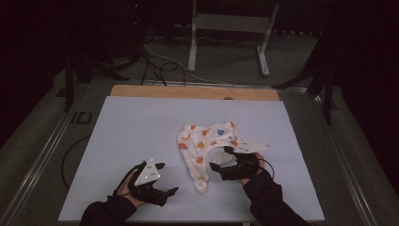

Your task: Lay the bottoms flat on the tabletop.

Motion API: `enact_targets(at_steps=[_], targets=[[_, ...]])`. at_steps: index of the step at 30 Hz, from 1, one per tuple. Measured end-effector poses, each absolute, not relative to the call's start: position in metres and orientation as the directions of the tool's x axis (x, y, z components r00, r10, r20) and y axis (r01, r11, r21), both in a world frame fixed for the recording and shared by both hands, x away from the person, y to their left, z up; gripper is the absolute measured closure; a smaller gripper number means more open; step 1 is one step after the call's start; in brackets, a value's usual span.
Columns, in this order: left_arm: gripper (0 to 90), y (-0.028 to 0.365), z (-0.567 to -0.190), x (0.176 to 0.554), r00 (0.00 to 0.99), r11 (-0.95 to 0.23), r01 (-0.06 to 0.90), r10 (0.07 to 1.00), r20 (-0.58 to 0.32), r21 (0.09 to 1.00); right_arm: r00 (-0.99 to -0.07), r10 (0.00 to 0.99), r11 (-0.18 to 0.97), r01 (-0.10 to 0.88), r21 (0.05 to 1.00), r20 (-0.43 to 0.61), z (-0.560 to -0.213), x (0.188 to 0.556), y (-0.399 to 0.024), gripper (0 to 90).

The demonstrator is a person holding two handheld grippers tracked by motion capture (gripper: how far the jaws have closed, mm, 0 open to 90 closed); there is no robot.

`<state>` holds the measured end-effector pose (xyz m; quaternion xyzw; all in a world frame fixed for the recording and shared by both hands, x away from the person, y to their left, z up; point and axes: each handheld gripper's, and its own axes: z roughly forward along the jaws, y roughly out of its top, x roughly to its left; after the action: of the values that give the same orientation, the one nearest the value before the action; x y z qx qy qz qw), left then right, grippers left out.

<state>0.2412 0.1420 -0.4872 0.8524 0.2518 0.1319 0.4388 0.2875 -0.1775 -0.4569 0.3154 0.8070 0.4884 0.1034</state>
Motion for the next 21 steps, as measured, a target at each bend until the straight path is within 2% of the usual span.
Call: enact_targets(at_steps=[2,4,6,8,9,13,17,21], targets=[[10.0,0.142,-0.49,0.245,0.837,-0.481,0.315,0.547,-0.001,0.818,-0.801,0.578,0.343,0.411,0.844,0.156,-0.46,0.289,-0.162,16.5],[10.7,0.141,-0.494,0.25,0.838,-0.494,0.315,0.546,0.007,0.81,-0.799,0.589,0.366,0.398,0.841,0.122,-0.465,0.288,-0.145,27.7],[10.7,0.139,-0.498,0.255,0.838,-0.501,0.331,0.545,-0.005,0.8,-0.796,0.597,0.404,0.407,0.819,0.101,-0.473,0.289,-0.128,31.4],[10.7,0.135,-0.501,0.261,0.841,-0.511,0.329,0.542,0.001,0.794,-0.79,0.61,0.444,0.405,0.799,0.062,-0.481,0.291,-0.113,40.2],[10.8,0.134,-0.502,0.264,0.837,-0.516,0.33,0.546,0.007,0.79,-0.786,0.616,0.459,0.412,0.787,0.052,-0.486,0.293,-0.107,40.8],[11.2,0.129,-0.503,0.271,0.838,-0.514,0.326,0.546,0.01,0.794,-0.769,0.639,0.513,0.424,0.746,-0.003,-0.5,0.302,-0.091,57.4],[11.9,0.126,-0.505,0.277,0.839,-0.512,0.33,0.544,0.002,0.793,-0.765,0.644,0.515,0.454,0.727,0.021,-0.504,0.309,-0.089,89.8],[13.2,0.123,-0.506,0.285,0.836,-0.508,0.34,0.548,-0.007,0.791,-0.757,0.651,0.499,0.47,0.728,0.043,-0.501,0.312,-0.095,90.0]])
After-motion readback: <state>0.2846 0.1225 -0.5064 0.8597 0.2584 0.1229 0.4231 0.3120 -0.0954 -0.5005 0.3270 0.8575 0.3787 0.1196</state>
